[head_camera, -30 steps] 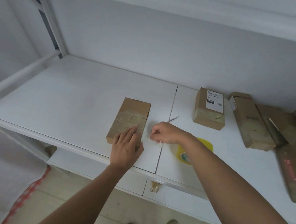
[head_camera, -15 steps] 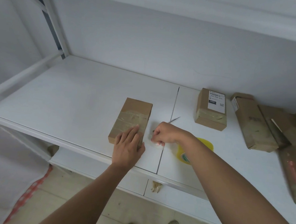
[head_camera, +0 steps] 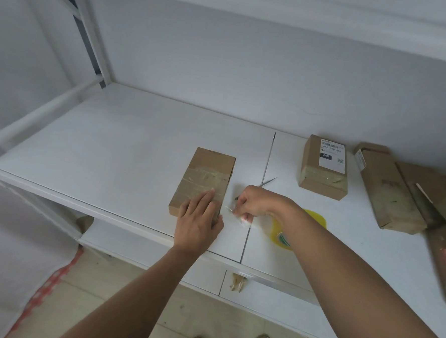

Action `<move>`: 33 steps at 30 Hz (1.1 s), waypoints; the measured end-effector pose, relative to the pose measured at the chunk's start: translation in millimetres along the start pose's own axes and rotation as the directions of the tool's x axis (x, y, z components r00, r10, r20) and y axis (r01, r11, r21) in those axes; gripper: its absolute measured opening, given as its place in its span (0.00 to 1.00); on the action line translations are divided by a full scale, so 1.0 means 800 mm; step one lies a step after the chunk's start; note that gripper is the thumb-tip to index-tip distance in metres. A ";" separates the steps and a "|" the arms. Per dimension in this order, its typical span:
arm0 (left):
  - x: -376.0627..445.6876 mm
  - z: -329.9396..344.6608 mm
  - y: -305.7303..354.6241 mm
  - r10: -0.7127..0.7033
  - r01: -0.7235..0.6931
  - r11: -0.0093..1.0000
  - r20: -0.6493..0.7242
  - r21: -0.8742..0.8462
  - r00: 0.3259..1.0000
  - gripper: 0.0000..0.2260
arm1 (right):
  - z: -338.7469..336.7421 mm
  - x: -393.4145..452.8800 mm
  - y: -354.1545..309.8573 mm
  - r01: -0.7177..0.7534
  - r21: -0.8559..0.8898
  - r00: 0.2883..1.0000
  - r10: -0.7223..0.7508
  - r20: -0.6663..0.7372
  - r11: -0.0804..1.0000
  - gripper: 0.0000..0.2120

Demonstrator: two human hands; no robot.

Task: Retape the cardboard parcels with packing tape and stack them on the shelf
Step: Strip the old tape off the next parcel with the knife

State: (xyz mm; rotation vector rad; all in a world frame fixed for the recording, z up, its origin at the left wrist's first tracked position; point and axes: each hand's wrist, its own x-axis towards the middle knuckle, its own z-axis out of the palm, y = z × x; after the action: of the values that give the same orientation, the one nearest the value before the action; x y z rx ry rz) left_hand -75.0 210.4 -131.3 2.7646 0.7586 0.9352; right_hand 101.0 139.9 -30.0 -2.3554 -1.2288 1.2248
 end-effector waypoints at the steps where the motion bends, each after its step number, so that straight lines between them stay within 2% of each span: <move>1: 0.000 0.000 0.000 0.000 0.000 1.000 0.003 -0.002 1.000 0.09 | 0.000 0.000 0.000 -0.002 0.002 1.000 0.002 0.001 1.000 0.07; 10: 0.000 -0.001 0.001 0.005 -0.005 1.000 -0.002 -0.017 1.000 0.11 | -0.004 -0.008 -0.002 0.024 0.099 0.998 -0.019 -0.059 0.995 0.14; 16: 0.000 -0.003 0.001 0.000 0.000 1.000 0.009 -0.030 1.000 0.11 | 0.015 0.001 -0.016 0.002 -0.030 0.995 -0.005 -0.096 1.000 0.11; 23: 0.002 -0.004 0.002 -0.005 0.006 0.999 0.032 -0.032 0.999 0.10 | 0.012 0.000 -0.018 -0.031 -0.011 0.996 0.030 -0.086 0.999 0.08; 27: 0.001 -0.003 0.001 -0.004 0.005 1.000 0.044 -0.027 0.999 0.10 | 0.007 -0.006 -0.012 -0.120 -0.162 0.992 0.109 -0.070 0.980 0.09; 29: 0.001 -0.002 0.002 -0.007 0.008 1.000 0.035 -0.029 0.999 0.10 | -0.005 -0.011 -0.002 -0.126 -0.098 0.989 0.118 -0.085 0.987 0.07; 33: 0.001 -0.004 0.001 -0.020 0.021 0.999 0.037 -0.026 0.999 0.10 | -0.027 -0.024 0.020 -0.042 0.029 0.987 0.046 -0.156 0.999 0.08</move>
State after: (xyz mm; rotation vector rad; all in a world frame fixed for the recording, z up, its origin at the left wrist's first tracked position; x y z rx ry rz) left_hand -75.8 210.0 -128.2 2.7385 0.7614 0.8811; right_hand 120.7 118.6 -13.7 -2.4198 -1.1106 1.0385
